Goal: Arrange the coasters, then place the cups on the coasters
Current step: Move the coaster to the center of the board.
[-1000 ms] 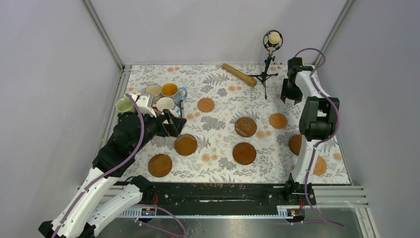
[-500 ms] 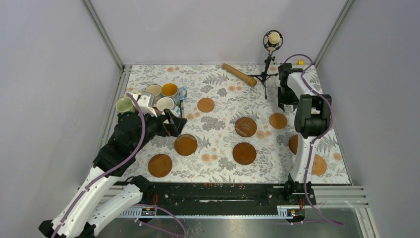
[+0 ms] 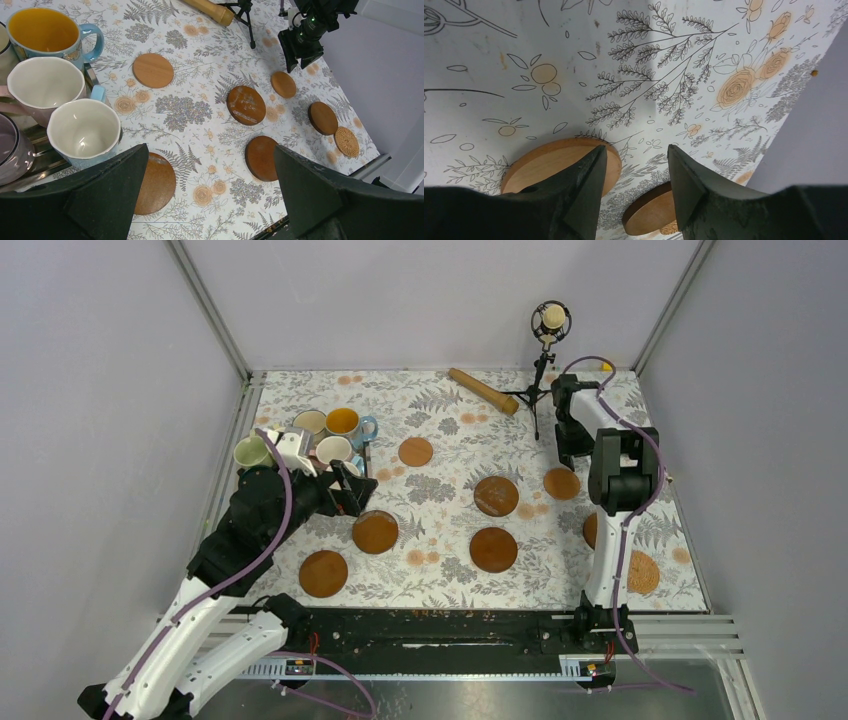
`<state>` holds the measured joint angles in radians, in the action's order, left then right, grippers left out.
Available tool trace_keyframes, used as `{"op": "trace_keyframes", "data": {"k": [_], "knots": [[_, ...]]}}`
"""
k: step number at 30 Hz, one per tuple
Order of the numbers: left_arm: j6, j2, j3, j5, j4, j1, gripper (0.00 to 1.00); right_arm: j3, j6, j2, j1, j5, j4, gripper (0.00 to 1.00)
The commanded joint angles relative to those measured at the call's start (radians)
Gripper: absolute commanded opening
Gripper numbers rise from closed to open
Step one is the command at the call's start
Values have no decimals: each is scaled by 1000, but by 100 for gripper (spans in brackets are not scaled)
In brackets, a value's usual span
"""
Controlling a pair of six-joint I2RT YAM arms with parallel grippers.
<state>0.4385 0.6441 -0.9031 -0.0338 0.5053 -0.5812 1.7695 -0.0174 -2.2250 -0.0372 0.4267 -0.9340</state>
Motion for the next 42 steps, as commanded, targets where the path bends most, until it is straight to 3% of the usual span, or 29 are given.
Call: {"op": "trace_keyframes", "data": {"k": [1, 11, 22, 31, 42], "knots": [[-3, -12, -13, 0, -53, -6, 99, 11, 49, -20, -45, 95, -46, 56], [-3, -17, -13, -1, -53, -11, 99, 31, 69, -14, -94, 53, -110, 57], [-4, -25, -13, -3, -53, -14, 99, -30, -60, 66, -103, -451, -142, 56], [-3, -28, -12, -7, -52, -14, 99, -94, -167, 92, -101, -587, -95, 54], [-4, -28, -11, -12, -53, -13, 99, -319, -265, 229, -102, -744, 71, 51]]}}
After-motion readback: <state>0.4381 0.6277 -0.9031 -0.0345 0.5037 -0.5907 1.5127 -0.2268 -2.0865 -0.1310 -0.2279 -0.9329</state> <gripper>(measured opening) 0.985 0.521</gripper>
